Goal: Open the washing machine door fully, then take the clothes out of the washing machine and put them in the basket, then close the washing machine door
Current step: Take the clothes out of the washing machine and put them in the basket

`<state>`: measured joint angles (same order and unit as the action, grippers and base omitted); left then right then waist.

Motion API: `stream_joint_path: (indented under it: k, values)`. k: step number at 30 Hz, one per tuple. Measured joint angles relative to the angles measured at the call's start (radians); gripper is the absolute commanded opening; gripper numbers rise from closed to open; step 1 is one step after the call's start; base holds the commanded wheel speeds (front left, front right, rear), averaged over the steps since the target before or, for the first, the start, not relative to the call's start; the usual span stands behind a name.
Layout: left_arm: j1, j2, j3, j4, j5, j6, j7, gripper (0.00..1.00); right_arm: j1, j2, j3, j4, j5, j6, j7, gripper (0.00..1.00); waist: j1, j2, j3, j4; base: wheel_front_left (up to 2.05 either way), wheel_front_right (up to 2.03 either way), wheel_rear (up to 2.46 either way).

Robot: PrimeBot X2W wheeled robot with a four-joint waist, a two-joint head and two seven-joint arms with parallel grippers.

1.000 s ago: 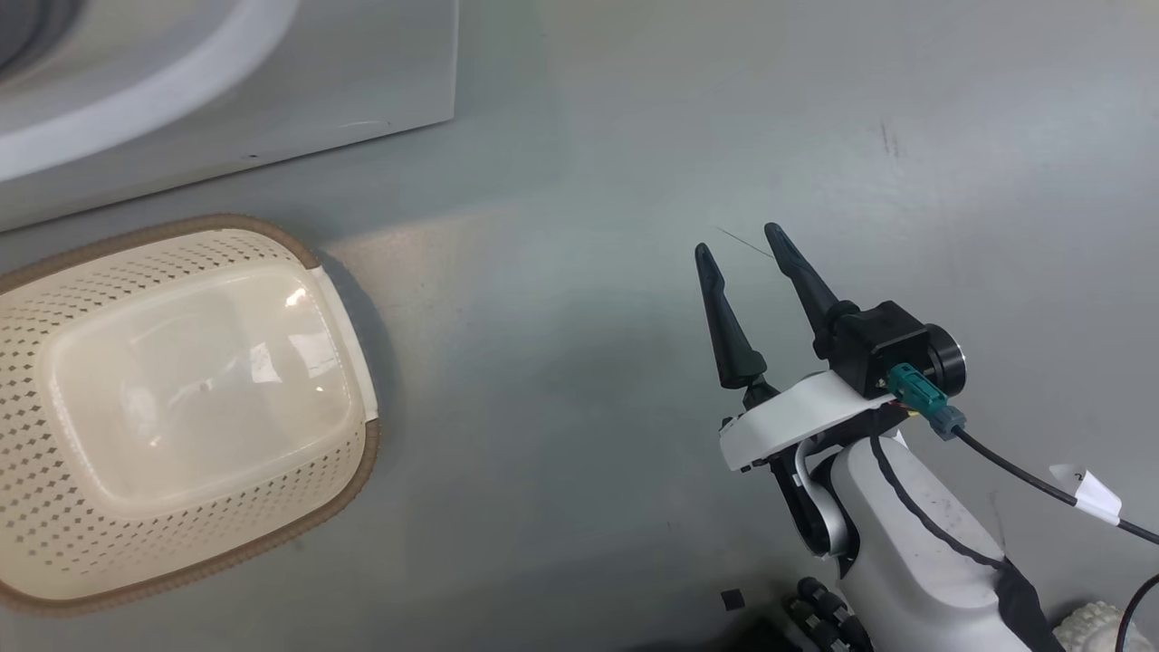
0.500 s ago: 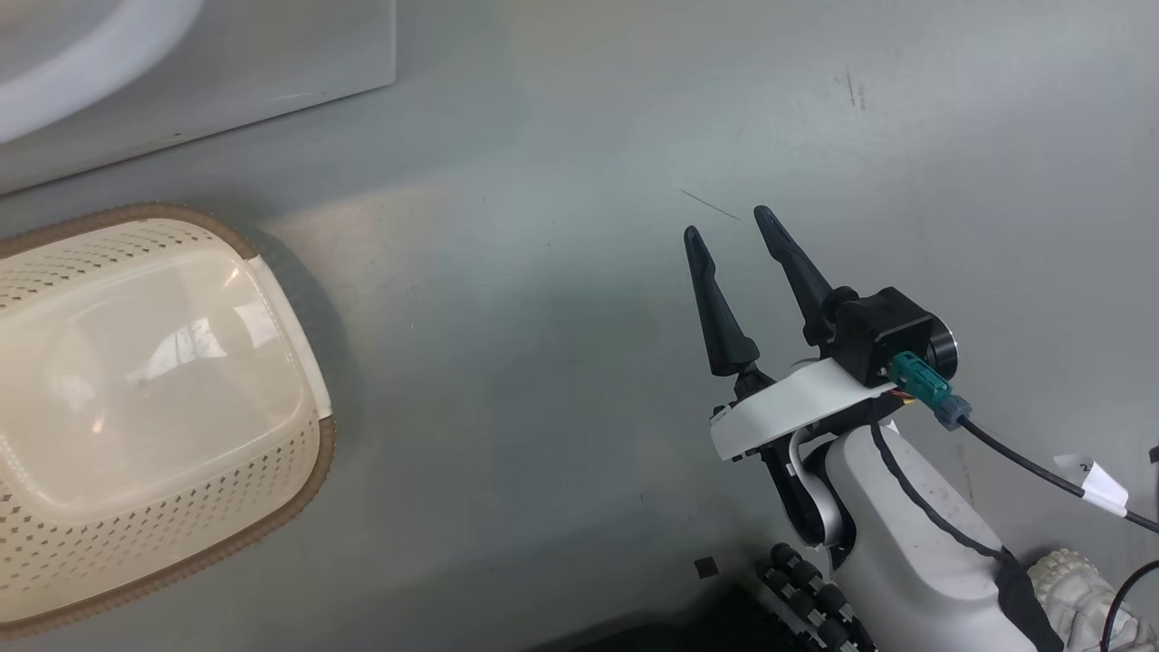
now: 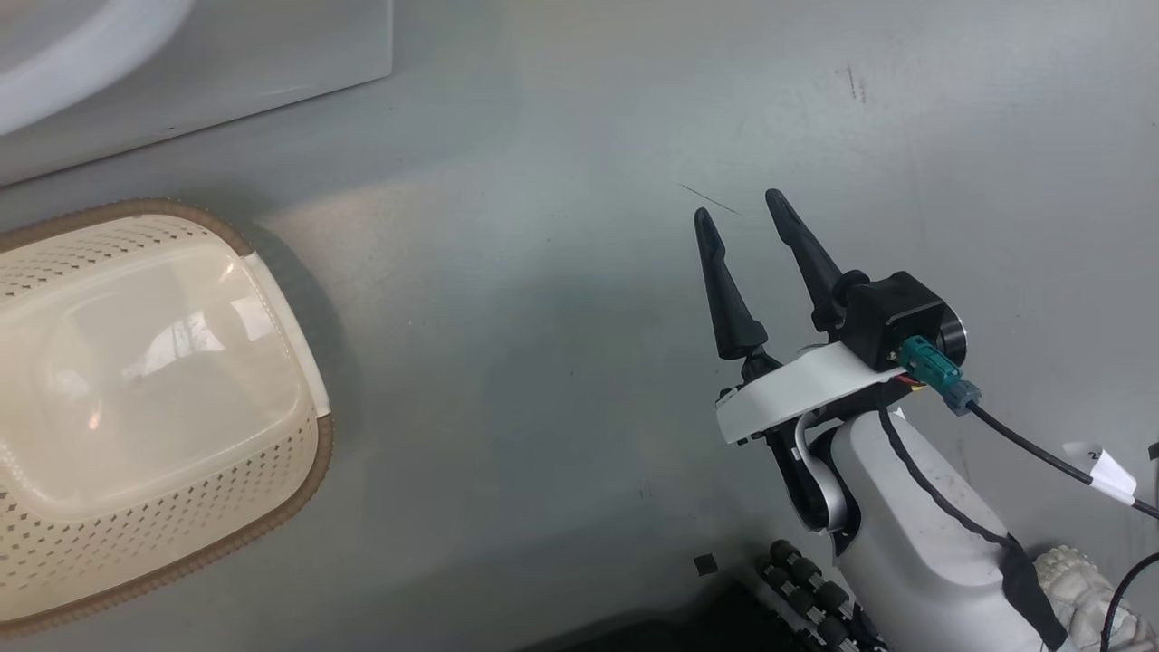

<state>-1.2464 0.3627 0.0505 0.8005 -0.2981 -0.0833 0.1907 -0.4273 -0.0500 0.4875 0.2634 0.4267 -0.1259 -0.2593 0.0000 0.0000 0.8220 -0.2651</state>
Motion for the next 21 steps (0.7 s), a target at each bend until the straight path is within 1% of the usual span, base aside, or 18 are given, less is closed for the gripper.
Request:
stream_joint_path:
  k: [6,12,19,21]
  values:
    - [0.005,-0.024,-0.021,0.035,0.014,-0.001,-0.048,0.0,0.0,0.0,-0.027,0.015,-0.007,0.0,0.0,1.0,0.0,0.0,-0.02,0.013,0.0,0.0,0.0]
    - [0.028,-0.071,-0.042,0.051,0.019,-0.003,-0.126,0.0,-0.002,0.0,-0.048,0.034,-0.029,0.0,0.0,1.0,0.0,0.0,-0.048,0.035,0.0,0.0,0.0]
    - [0.06,-0.107,-0.059,0.075,0.018,-0.014,-0.193,0.0,-0.004,0.0,-0.054,0.057,-0.051,0.0,0.0,1.0,0.0,0.0,-0.086,0.062,0.0,0.0,0.0]
    - [0.077,-0.124,-0.063,0.085,0.017,-0.017,-0.229,0.0,-0.004,-0.001,-0.062,0.071,-0.06,0.0,0.0,1.0,0.0,0.0,-0.108,0.075,0.0,0.0,0.0]
